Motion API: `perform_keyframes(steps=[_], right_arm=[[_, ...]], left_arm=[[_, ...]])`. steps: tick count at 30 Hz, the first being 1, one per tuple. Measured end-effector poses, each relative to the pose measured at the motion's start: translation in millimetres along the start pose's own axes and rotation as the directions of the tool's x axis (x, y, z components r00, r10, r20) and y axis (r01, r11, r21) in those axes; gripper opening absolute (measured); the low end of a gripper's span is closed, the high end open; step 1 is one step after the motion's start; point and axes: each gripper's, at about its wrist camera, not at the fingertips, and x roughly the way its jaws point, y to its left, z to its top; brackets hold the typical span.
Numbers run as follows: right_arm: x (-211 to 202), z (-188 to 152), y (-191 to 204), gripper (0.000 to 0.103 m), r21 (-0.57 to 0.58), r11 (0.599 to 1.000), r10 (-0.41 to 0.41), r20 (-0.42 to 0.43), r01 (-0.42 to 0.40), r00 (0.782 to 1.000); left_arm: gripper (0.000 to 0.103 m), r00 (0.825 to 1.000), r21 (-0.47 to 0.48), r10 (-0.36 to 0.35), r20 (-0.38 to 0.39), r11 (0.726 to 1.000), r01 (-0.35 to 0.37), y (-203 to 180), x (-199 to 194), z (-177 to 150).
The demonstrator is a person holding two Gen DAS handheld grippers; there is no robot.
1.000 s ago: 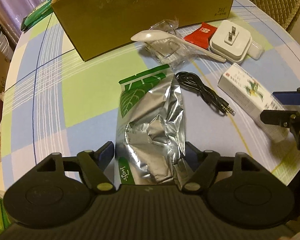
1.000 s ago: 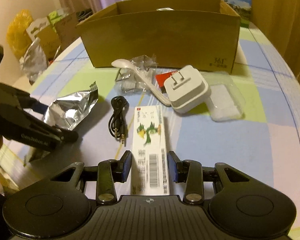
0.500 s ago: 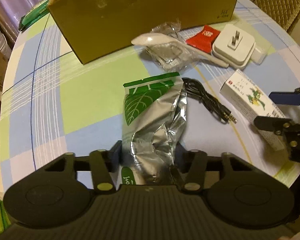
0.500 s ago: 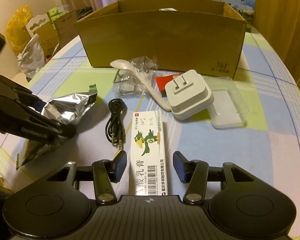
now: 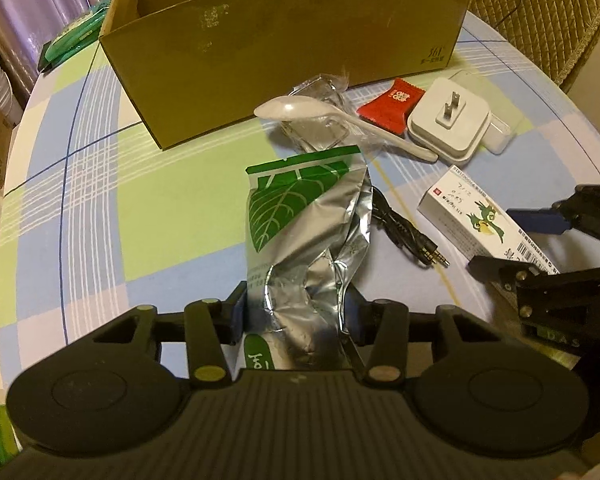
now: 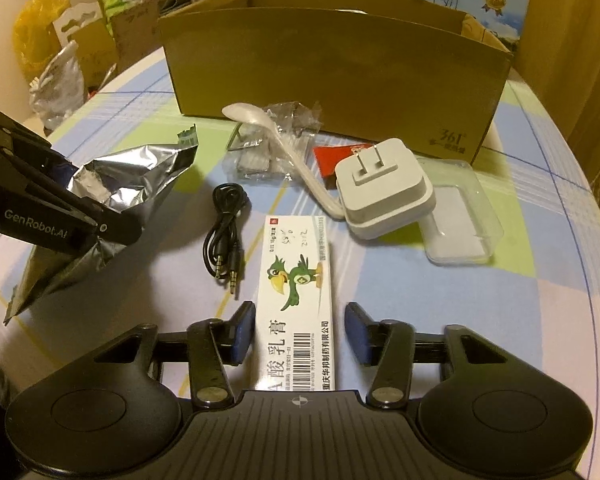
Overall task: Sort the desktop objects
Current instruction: 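Lift the foil bag and ointment box toward the cardboard box with both tools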
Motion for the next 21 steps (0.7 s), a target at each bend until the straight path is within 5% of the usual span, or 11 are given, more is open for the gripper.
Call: perform_keyframes(steps=[13,21], right_arm=[[-37,14,-5,0.035,0.066,0.997,0.026,0.143,-0.035,0.989],[-59,50,-14,0.035,0.047,0.999,0.01,0.223,-0.021,0.975]], left_arm=[[0.042,0.997,-0.011,0.012,0.082,1.0,-0.011,2,-29,10],[0.042,0.988,0.027,0.012,0.152,1.0,-0.017,-5,-51,39]])
